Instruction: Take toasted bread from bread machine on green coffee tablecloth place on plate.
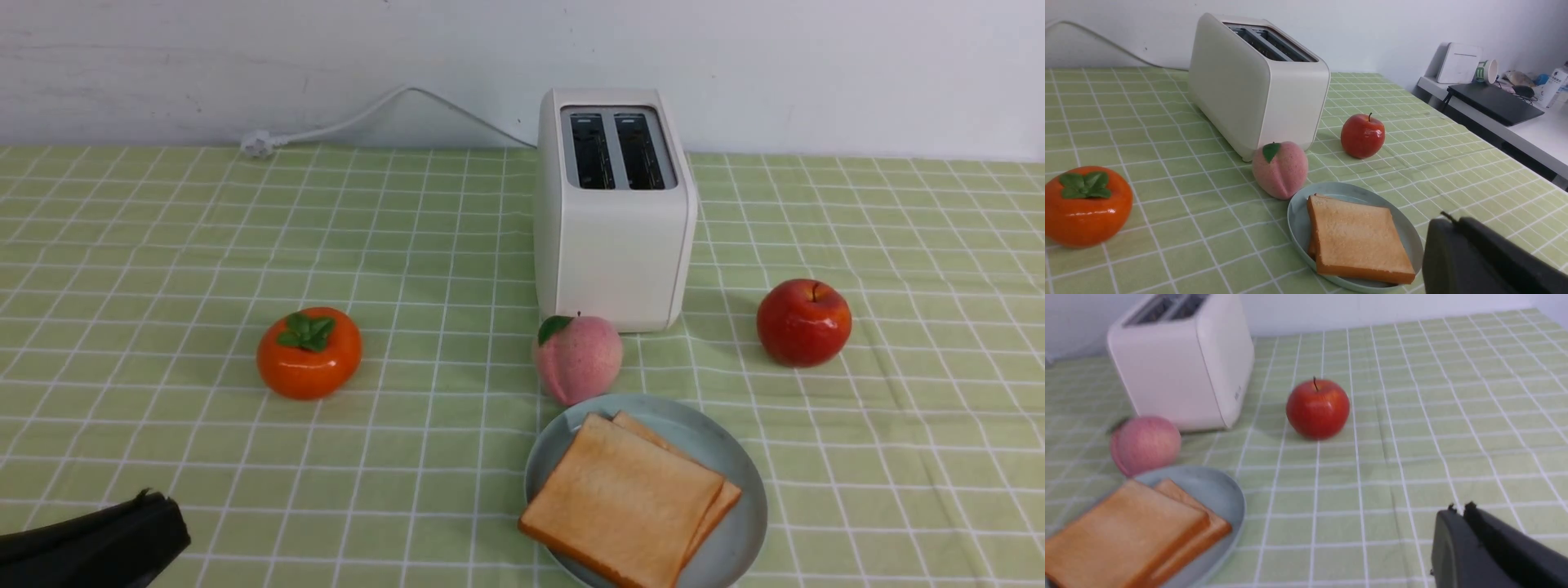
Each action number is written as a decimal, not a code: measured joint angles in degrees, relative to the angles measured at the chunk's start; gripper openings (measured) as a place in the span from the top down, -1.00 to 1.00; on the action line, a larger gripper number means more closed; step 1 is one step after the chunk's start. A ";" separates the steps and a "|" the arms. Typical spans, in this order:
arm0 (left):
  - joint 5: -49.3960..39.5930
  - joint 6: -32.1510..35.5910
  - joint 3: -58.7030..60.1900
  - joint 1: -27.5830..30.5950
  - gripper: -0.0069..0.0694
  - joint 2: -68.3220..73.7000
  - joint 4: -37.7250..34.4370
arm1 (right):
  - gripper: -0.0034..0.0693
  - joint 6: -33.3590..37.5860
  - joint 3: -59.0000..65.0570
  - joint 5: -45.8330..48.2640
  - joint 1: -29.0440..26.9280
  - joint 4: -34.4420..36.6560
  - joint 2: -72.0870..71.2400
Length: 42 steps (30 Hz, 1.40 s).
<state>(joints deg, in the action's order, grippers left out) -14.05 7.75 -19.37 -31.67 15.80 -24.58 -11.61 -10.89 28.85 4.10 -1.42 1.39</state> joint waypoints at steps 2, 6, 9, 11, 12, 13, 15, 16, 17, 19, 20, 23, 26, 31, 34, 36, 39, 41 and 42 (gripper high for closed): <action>-0.05 0.00 0.00 0.00 0.85 0.00 -0.12 | 0.83 0.31 4.47 -1.77 -0.02 -0.97 -1.54; -0.14 0.00 0.00 0.00 0.85 -0.06 -0.18 | 0.87 0.43 11.05 -5.64 -0.02 -2.24 -1.97; -0.33 0.00 0.05 0.00 0.85 -0.23 -0.18 | 0.93 0.56 11.82 -6.93 -0.02 -2.45 -1.97; -0.33 0.00 0.05 0.00 0.85 -0.23 -0.18 | 0.95 0.56 11.82 -6.93 -0.02 -2.45 -1.97; -0.39 0.00 0.05 0.00 0.85 -0.23 -0.18 | 0.95 0.56 11.82 -6.69 -0.02 -2.72 -1.97; -0.39 0.00 0.05 0.00 0.84 -0.23 -0.18 | 0.95 0.56 11.82 -6.66 -0.02 -2.84 -1.97; -0.39 0.00 0.05 0.00 0.84 -0.23 -0.18 | 0.95 0.56 11.82 -6.66 -0.02 -2.90 -1.97; -0.39 0.00 0.05 0.00 0.83 -0.23 -0.18 | 0.95 0.56 11.82 -6.66 -0.02 -2.90 -1.97; -0.39 0.00 0.05 0.00 0.83 -0.23 -0.18 | 0.95 0.56 11.82 -6.59 -0.02 -3.02 -1.97; -0.39 0.00 0.05 0.00 0.83 -0.23 -0.18 | 0.95 0.57 11.82 -6.59 -0.02 -3.09 -1.97; -0.43 0.00 0.05 0.00 0.83 -0.23 -0.18 | 0.95 0.57 11.82 -6.55 -0.02 -3.14 -1.97; -0.43 0.00 0.05 0.00 0.82 -0.23 -0.18 | 0.95 0.57 11.82 -6.55 -0.02 -3.21 -1.97; -0.43 0.00 0.05 0.00 0.82 -0.23 -0.18 | 0.95 0.57 11.82 -6.55 -0.02 -3.21 -1.97; -0.43 0.00 0.05 0.00 0.82 -0.23 -0.18 | 0.94 0.57 11.82 -6.55 -0.02 -3.25 -1.97; -0.43 0.00 0.05 0.00 0.81 -0.23 -0.18 | 0.93 0.57 11.82 -6.55 -0.02 -3.25 -1.97; -0.43 0.00 0.05 0.00 0.81 -0.23 -0.18 | 0.93 0.57 11.82 -6.55 -0.02 -3.25 -1.97; -0.43 0.00 0.05 0.00 0.81 -0.23 -0.18 | 0.93 0.57 11.82 -6.55 -0.02 -3.25 -1.97; -0.43 0.00 0.05 0.00 0.80 -0.23 -0.18 | 0.92 0.57 11.82 -6.55 -0.02 -3.25 -1.97; -0.43 0.00 0.05 0.00 0.80 -0.23 -0.18 | 0.92 0.62 11.82 -6.55 -0.02 -3.25 -1.97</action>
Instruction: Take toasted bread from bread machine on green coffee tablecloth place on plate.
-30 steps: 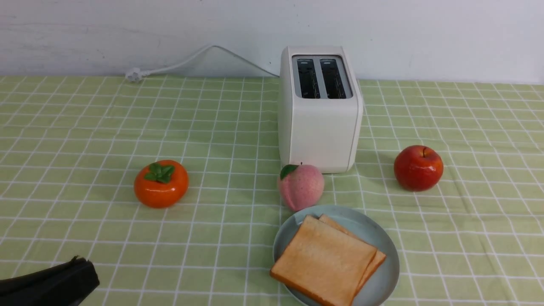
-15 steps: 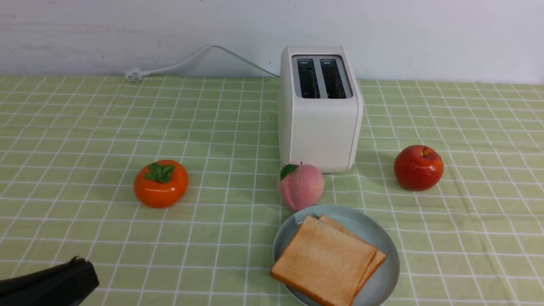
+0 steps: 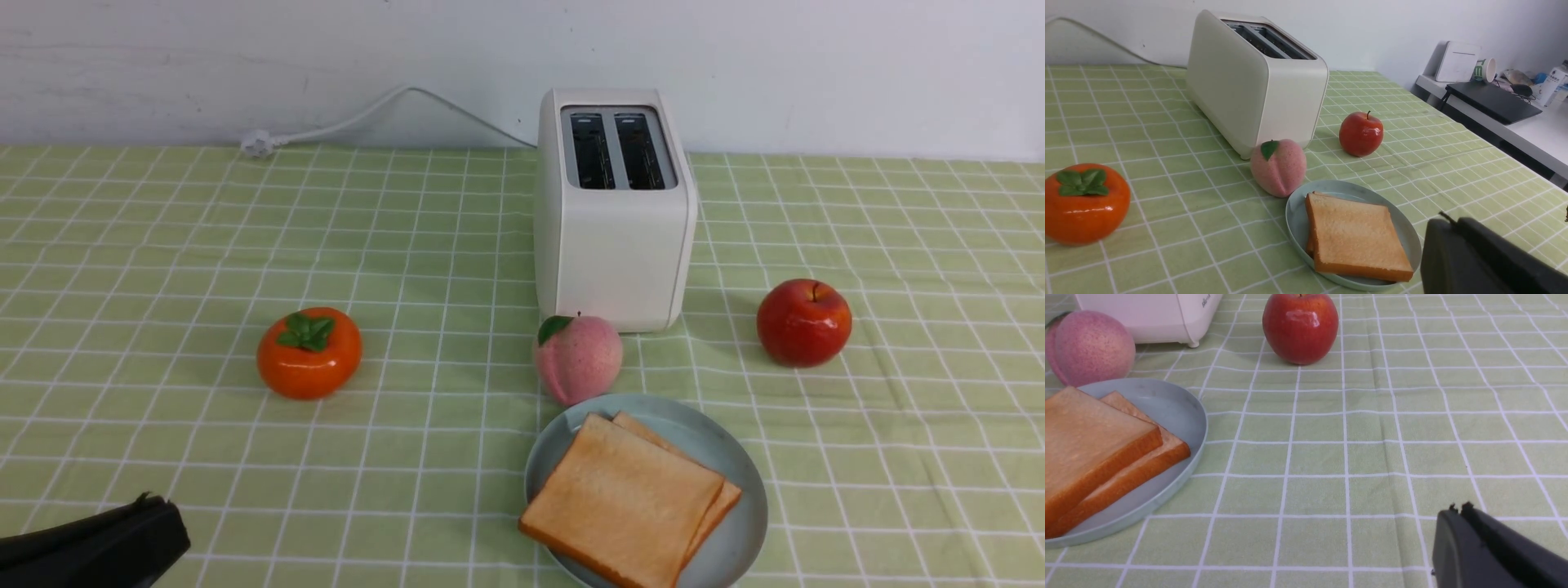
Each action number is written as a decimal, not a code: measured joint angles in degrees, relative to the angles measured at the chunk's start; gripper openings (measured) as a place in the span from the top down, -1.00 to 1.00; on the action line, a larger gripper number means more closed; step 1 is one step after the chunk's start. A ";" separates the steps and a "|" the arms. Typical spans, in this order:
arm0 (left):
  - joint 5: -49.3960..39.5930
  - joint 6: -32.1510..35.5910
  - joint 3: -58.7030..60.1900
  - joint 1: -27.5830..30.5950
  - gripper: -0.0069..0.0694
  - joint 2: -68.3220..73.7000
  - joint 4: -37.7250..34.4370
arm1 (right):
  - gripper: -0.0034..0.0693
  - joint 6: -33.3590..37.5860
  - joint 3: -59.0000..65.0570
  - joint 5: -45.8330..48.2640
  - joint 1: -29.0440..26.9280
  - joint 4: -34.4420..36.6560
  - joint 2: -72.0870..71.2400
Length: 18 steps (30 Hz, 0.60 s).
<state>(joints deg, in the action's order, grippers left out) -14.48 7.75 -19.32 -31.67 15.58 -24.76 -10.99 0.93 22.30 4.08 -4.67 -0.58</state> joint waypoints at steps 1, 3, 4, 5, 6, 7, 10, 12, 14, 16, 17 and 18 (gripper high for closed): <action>0.00 0.00 0.00 0.00 0.79 0.00 0.00 | 0.92 0.00 0.00 0.00 0.00 0.00 0.00; 0.00 0.00 0.00 0.00 0.79 0.00 0.00 | 0.91 0.00 0.00 0.00 0.00 0.00 0.00; 0.00 0.00 0.00 0.00 0.79 0.00 0.00 | 0.91 0.00 0.00 0.00 0.00 0.00 0.00; 0.00 0.00 0.00 0.00 0.78 0.00 0.00 | 0.91 0.00 0.00 0.00 0.00 0.00 0.00; 0.00 0.00 0.00 0.00 0.78 0.00 0.00 | 0.91 0.00 0.00 0.00 0.00 0.00 0.00; 0.00 0.00 0.00 0.00 0.78 0.00 0.08 | 0.91 0.00 0.00 0.00 0.00 0.00 0.00; 0.05 -0.10 0.00 0.94 0.78 -0.32 2.16 | 0.91 0.00 0.00 0.00 0.00 0.00 0.00; 0.05 -0.96 0.61 3.91 0.79 -1.58 4.13 | 0.91 0.00 0.00 0.00 0.00 0.00 0.00; -0.01 -2.25 2.11 9.29 0.81 -3.91 5.75 | 0.90 0.00 0.00 0.00 0.00 0.00 0.00; -0.41 -3.26 4.19 15.05 0.83 -6.80 7.00 | 0.90 0.00 0.00 0.00 0.00 0.00 0.00; -0.44 -3.50 5.69 18.23 0.85 -8.21 7.42 | 0.90 0.00 0.00 0.00 0.00 0.00 0.00; -0.44 -3.66 7.44 21.28 0.85 -10.08 7.87 | 0.90 0.00 0.00 0.00 0.00 0.00 0.00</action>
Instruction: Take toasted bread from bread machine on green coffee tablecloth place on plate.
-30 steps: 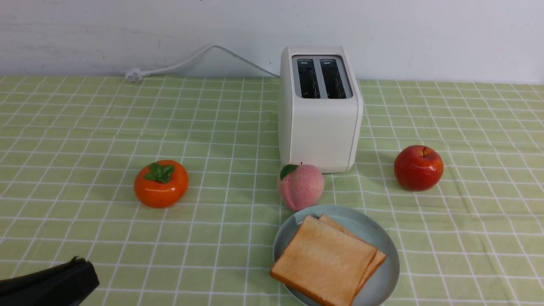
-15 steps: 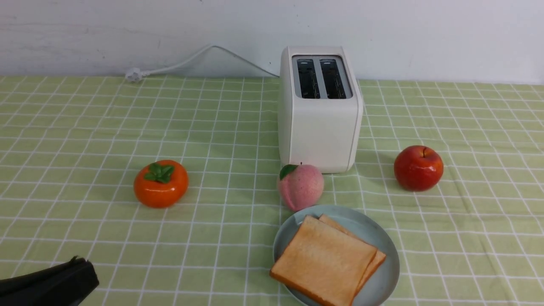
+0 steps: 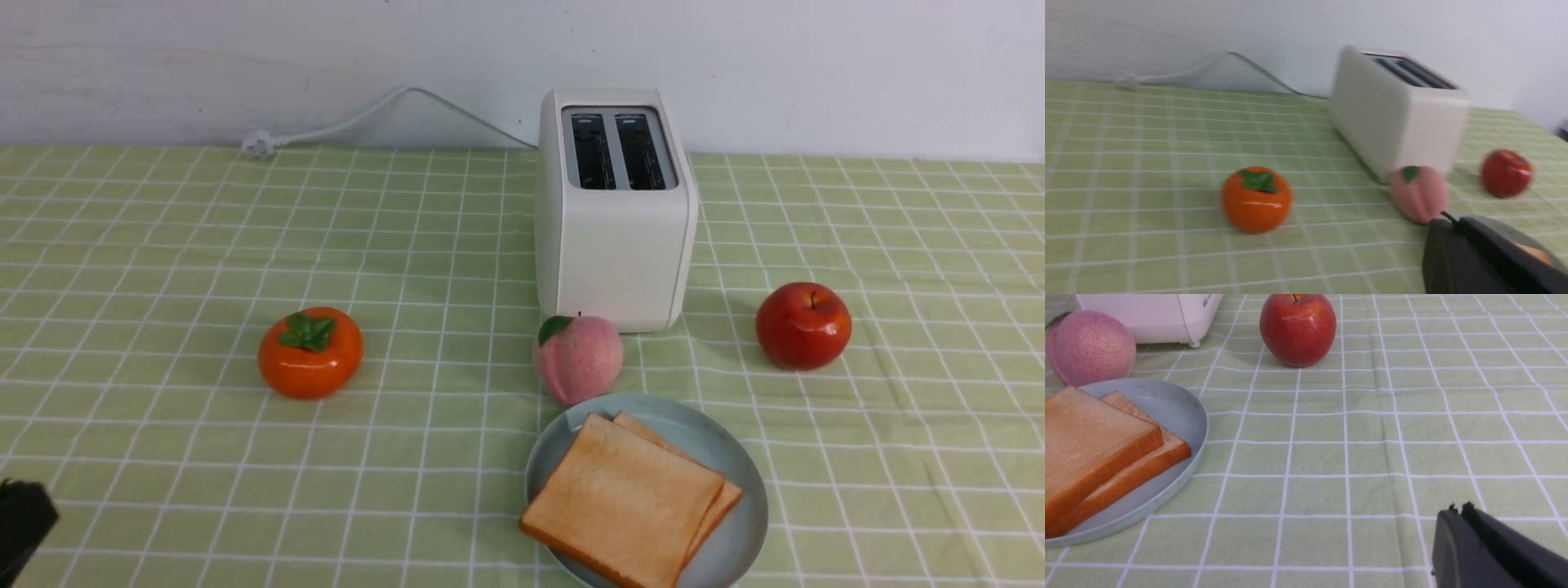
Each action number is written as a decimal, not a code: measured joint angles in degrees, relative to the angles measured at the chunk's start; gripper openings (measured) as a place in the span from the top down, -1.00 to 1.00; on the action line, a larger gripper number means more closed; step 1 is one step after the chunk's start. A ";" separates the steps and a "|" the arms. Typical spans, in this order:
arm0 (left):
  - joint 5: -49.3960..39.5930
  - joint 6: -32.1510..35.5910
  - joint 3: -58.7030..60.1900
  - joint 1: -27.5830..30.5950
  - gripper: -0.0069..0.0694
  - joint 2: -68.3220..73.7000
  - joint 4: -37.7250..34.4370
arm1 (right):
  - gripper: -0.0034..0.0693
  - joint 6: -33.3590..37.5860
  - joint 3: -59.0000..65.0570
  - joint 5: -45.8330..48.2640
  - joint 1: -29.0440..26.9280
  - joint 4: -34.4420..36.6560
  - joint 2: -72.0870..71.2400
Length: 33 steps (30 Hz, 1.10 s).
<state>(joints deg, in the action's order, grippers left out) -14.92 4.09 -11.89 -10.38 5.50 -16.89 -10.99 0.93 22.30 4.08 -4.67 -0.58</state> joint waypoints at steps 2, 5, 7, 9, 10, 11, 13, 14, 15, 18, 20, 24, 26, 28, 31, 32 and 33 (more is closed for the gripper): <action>0.00 -0.09 2.71 3.73 0.85 -2.70 0.58 | 0.89 0.00 0.00 0.00 0.00 0.00 0.00; 0.25 -0.52 9.74 9.75 0.85 -5.94 1.84 | 0.88 0.06 0.00 0.00 0.00 0.00 0.00; 0.17 -0.97 12.07 10.63 0.85 -6.04 1.83 | 0.87 0.06 0.00 0.00 0.00 0.00 0.00; -4.26 -2.49 13.28 10.98 0.85 -6.09 2.35 | 0.86 0.06 0.00 0.00 0.00 0.00 -0.01; -4.66 -2.70 13.35 10.98 0.85 -6.09 2.41 | 0.86 0.06 0.00 0.00 0.00 0.00 -0.01; -7.35 -3.17 13.57 10.98 0.85 -6.09 2.91 | 0.86 0.06 0.00 0.00 0.00 0.00 -0.06; -7.78 -3.37 13.57 10.98 0.85 -6.09 2.97 | 0.85 0.06 0.00 0.00 0.00 -0.02 -0.06; -7.78 -3.42 13.57 10.98 0.85 -6.09 3.10 | 0.85 0.06 0.00 0.00 0.00 -0.02 -0.06; -7.78 -3.42 13.57 10.98 0.85 -6.09 3.11 | 0.85 0.06 0.00 0.00 0.00 -0.02 -0.06; -7.78 -3.47 13.57 10.98 0.85 -6.09 3.11 | 0.85 0.06 0.00 0.00 0.00 -0.02 -0.06; -7.78 -3.47 13.57 10.98 0.85 -6.09 3.11 | 0.85 0.06 0.00 0.00 0.00 -0.02 -0.06; -7.78 -3.60 13.57 10.98 0.85 -6.09 3.16 | 0.83 0.06 0.00 0.00 0.00 -0.06 -0.06; -7.78 -3.60 13.57 10.98 0.85 -6.09 3.16 | 0.82 0.06 0.00 0.00 0.00 -0.06 -0.06; -7.78 -3.60 13.57 10.98 0.85 -6.09 3.16 | 0.82 0.06 0.00 0.00 0.00 -0.06 -0.06; -7.78 -3.60 13.57 10.98 0.85 -6.09 3.16 | 0.81 0.11 0.00 0.00 0.00 -0.06 -0.06; -7.78 -3.60 13.57 10.98 0.85 -6.09 3.16 | 0.81 0.11 0.00 0.00 0.00 -0.06 -0.06; -7.78 -3.60 13.57 10.98 0.85 -6.09 3.16 | 0.80 0.11 0.00 0.00 0.00 -0.06 -0.06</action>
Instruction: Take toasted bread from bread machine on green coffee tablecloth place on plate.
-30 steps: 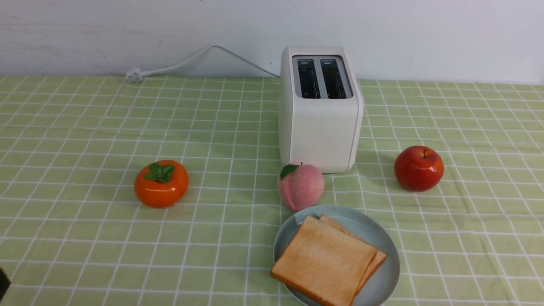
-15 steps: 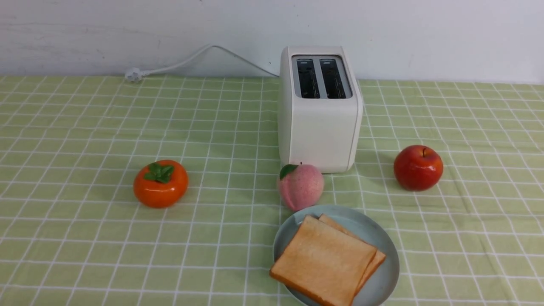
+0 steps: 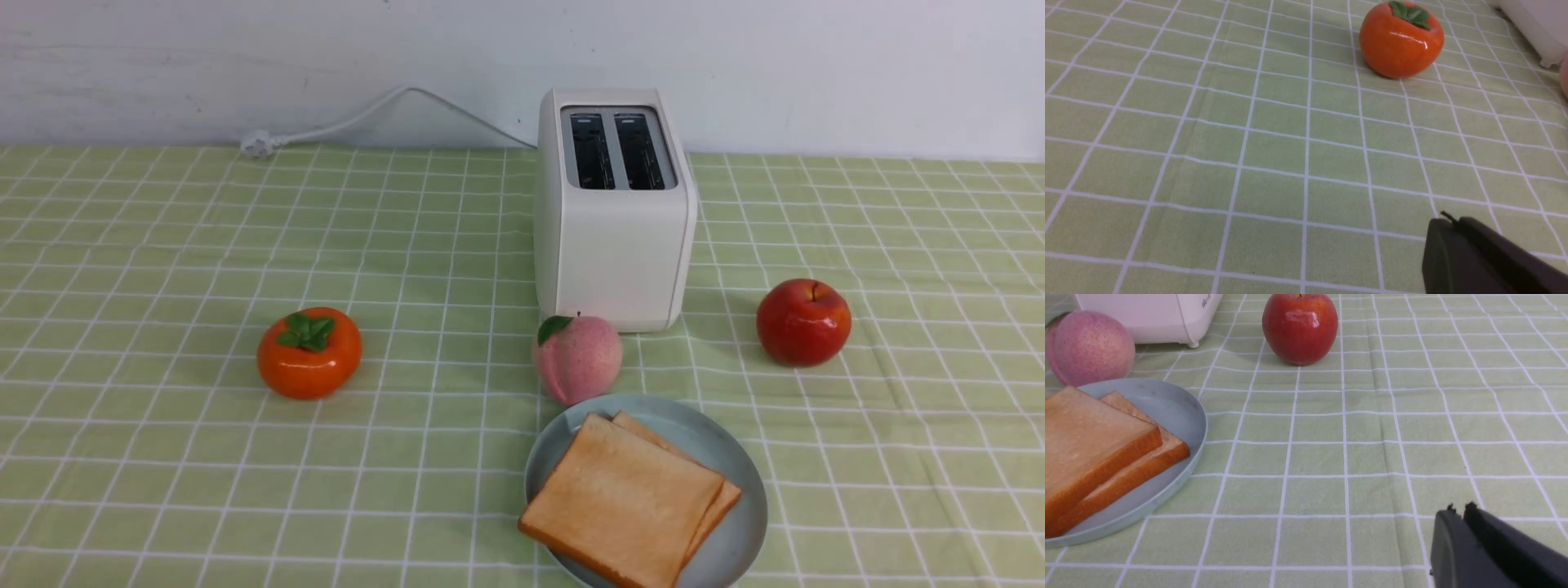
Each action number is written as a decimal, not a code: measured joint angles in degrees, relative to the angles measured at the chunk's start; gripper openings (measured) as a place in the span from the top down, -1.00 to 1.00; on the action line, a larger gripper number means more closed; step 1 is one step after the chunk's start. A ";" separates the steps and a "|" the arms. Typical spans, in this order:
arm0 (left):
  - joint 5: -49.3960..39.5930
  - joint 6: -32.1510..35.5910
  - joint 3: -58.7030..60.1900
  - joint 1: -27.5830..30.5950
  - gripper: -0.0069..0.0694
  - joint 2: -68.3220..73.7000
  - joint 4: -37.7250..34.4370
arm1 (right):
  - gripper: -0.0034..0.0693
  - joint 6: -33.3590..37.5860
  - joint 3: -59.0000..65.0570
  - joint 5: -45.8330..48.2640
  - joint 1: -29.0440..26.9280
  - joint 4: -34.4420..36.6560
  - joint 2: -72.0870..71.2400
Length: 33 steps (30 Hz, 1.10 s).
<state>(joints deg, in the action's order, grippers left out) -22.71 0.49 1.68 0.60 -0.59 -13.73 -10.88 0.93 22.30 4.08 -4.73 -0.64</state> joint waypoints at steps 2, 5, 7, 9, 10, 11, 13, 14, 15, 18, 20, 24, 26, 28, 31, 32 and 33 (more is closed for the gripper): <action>0.00 0.00 0.00 0.00 0.85 0.00 0.00 | 0.79 0.00 0.00 0.00 0.00 0.00 0.00; 0.00 0.00 0.00 0.00 0.85 0.00 0.00 | 0.78 0.00 0.00 0.00 0.00 0.00 0.00; 0.00 0.00 0.00 0.00 0.84 0.00 0.00 | 0.77 0.00 0.00 0.00 0.00 0.00 0.00; 0.00 0.00 0.00 0.00 0.83 0.00 0.00 | 0.76 0.00 0.00 0.00 0.00 0.00 0.00; 0.00 0.00 0.00 0.00 0.83 0.00 0.00 | 0.76 0.00 0.00 0.00 0.00 0.00 0.00; 0.00 0.00 0.00 0.00 0.83 0.00 0.00 | 0.76 0.00 0.00 0.00 0.00 0.00 0.00; 0.00 0.00 0.00 0.00 0.82 0.00 0.00 | 0.75 0.00 0.00 0.00 0.00 0.00 0.00; 0.00 0.00 0.00 0.00 0.82 0.00 0.00 | 0.74 0.00 0.00 0.00 0.00 0.00 0.00; 0.00 0.00 0.00 0.00 0.82 0.00 0.00 | 0.74 0.00 0.00 0.00 0.00 0.00 0.00; 0.00 0.00 0.00 0.00 0.82 0.00 0.00 | 0.73 0.00 0.00 0.00 0.00 0.00 0.00; 0.00 0.00 0.00 0.00 0.81 0.00 0.00 | 0.72 0.00 0.00 0.00 0.00 0.00 0.00; 0.00 0.00 0.00 0.00 0.81 0.00 0.02 | 0.71 0.00 0.00 0.00 0.00 0.00 0.00; 0.00 0.00 0.00 0.00 0.80 0.00 0.07 | 0.70 0.00 0.00 0.00 0.00 0.00 0.00; 0.00 0.00 0.00 0.00 0.79 0.00 0.07 | 0.69 0.00 0.00 0.00 0.00 0.00 0.00; 0.00 0.00 0.00 0.00 0.78 0.00 0.08 | 0.68 0.00 0.00 0.00 0.00 0.00 0.00; 0.00 0.00 0.00 0.00 0.78 0.00 0.08 | 0.67 0.00 0.00 0.00 0.00 0.00 0.00; 0.00 0.00 0.00 0.00 0.78 0.00 0.08 | 0.67 0.00 0.00 0.00 0.00 0.00 0.00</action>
<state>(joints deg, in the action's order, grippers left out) -22.71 0.49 1.68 0.60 -0.59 -13.66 -10.88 0.93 22.30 4.08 -4.73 -0.64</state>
